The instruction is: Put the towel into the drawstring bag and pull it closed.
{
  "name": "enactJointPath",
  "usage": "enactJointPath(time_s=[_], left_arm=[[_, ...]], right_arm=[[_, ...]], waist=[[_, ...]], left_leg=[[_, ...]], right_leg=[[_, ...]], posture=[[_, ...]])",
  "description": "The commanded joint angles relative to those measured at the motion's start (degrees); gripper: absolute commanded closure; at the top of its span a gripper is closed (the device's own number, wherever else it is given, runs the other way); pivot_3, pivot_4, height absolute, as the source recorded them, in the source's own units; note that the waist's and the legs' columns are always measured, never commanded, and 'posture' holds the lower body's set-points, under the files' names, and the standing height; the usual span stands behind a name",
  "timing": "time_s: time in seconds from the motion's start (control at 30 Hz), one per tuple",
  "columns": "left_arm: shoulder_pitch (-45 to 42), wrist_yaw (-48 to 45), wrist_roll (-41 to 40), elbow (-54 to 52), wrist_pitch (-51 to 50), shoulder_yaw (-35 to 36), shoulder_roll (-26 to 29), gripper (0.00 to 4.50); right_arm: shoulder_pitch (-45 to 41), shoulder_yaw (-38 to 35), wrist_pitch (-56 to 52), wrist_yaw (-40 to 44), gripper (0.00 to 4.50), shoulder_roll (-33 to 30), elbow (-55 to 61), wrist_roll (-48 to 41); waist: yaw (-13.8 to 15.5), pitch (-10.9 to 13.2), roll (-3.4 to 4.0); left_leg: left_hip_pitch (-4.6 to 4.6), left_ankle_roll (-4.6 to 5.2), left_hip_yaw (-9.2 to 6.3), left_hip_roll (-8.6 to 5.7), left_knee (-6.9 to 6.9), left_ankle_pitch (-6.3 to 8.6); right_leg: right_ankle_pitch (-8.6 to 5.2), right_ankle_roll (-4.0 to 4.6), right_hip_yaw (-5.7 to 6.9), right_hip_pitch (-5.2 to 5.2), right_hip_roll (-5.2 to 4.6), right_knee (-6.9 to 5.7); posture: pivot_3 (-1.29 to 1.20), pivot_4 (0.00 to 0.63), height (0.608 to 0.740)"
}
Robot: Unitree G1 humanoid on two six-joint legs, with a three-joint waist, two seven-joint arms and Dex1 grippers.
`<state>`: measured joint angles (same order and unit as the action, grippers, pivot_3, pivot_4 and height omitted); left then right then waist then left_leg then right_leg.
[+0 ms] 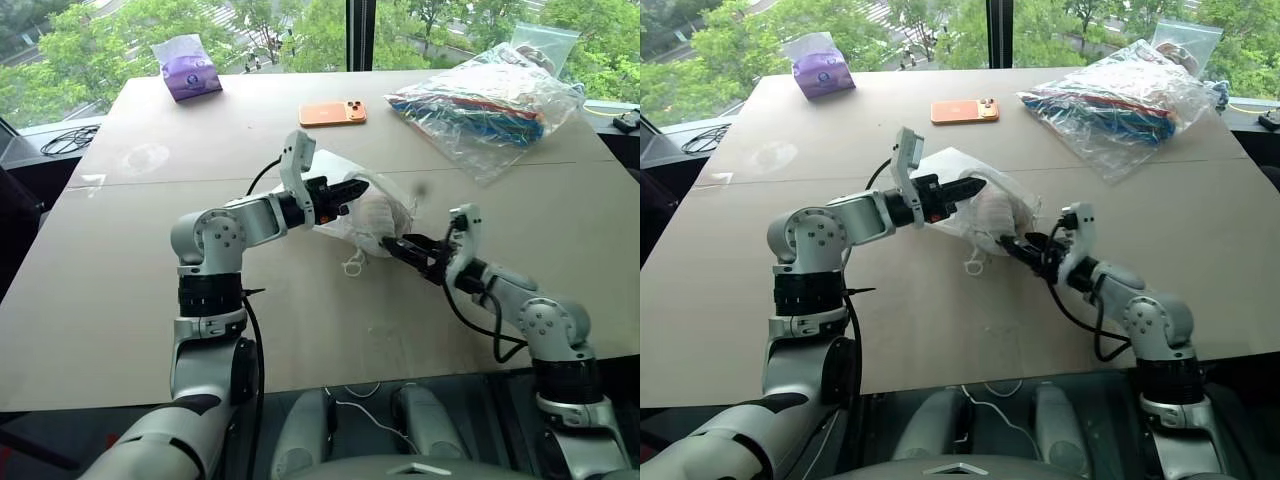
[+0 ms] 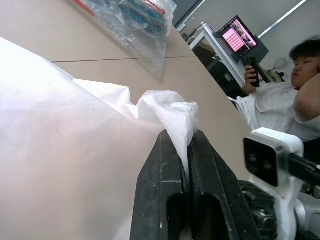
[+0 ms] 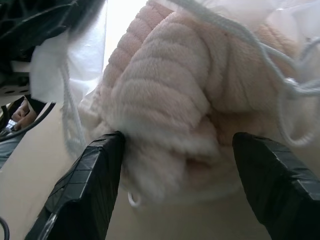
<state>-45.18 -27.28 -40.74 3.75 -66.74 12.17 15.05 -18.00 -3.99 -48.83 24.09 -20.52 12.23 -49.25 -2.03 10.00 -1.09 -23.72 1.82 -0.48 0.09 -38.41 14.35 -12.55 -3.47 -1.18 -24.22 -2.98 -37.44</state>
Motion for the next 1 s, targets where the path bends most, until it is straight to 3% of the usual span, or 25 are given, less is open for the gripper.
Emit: enactJointPath(time_s=[0.03,0.13,0.2,0.4,0.5,0.63,0.83,1.0], left_arm=[[-0.2,-2.31,0.51,0.12,2.7,-1.77,1.22,4.5],[0.28,-3.14,0.89,0.63,3.71,-2.87,1.53,4.5],[0.27,-3.48,1.21,1.17,4.3,-3.3,1.56,4.5],[0.38,-3.47,1.01,0.53,4.58,-3.66,1.55,4.5],[0.9,-3.38,1.04,-0.1,4.54,-3.63,1.87,4.5],[1.09,-3.21,0.94,-0.32,4.5,-3.36,2.13,4.5],[1.4,-3.06,0.99,-0.58,4.64,-3.52,2.13,4.5],[1.62,-3.33,1.1,-0.51,4.78,-3.64,2.48,4.5]], right_arm=[[-1.15,-2.96,7.65,7.31,0.85,-5.55,0.3,4.6],[-3.25,3.94,21.8,11.28,0.85,-12.59,-8.53,21.26],[-5.29,6.91,26.76,13.17,0.85,-13.5,-13.57,26.4],[-10.74,7.95,31.8,13.37,0.85,-8.01,-21.57,30.92],[-12.28,4.15,27.3,13.92,0.85,-4.04,-21.92,25.09],[-11.15,6.82,24.4,18.4,0.85,-4.97,-19.41,26.0],[-10.93,6.05,22.1,17.82,0.85,-2.85,-19.72,25.93],[-9.98,5.42,21.65,18.45,2.93,-3.84,-17.55,26.38]], waist=[[-0.01,0.0,0.0],[-0.05,0.0,0.0],[-0.02,0.0,-0.02],[-0.18,0.01,-0.01],[0.07,0.01,-0.02],[0.56,0.01,-0.01],[1.07,0.02,-0.01],[1.15,0.02,-0.01]], left_leg=[[0.01,0.0,0.0,0.01,-0.01,0.0],[0.02,0.0,0.06,0.0,-0.01,0.0],[0.04,0.0,0.14,-0.02,-0.03,0.0],[0.02,-0.18,0.11,0.09,0.0,-0.11],[0.0,-0.19,0.11,0.1,-0.01,-0.11],[-0.03,-0.19,0.06,0.1,-0.01,-0.11],[-0.01,-0.16,0.05,0.1,-0.01,-0.09],[-0.01,-0.16,0.06,0.08,-0.01,-0.09]], right_leg=[[0.0,0.0,0.0,0.0,0.02,0.0],[0.0,0.0,-0.05,0.01,0.02,-0.01],[0.0,-0.01,-0.1,0.01,0.02,0.0],[0.0,0.01,-0.15,-0.05,0.09,-0.04],[0.01,0.01,-0.14,-0.05,-0.02,-0.02],[0.01,0.0,-0.09,-0.04,-0.07,0.0],[0.01,0.01,-0.08,-0.04,-0.05,-0.02],[0.01,0.01,-0.08,-0.04,-0.05,-0.02]], posture=[[0.0,0.15,0.74],[0.0,0.15,0.74],[0.0,0.15,0.74],[0.0,0.15,0.74],[0.0,0.15,0.74],[0.0,0.15,0.74],[0.0,0.15,0.74],[0.0,0.15,0.74]])
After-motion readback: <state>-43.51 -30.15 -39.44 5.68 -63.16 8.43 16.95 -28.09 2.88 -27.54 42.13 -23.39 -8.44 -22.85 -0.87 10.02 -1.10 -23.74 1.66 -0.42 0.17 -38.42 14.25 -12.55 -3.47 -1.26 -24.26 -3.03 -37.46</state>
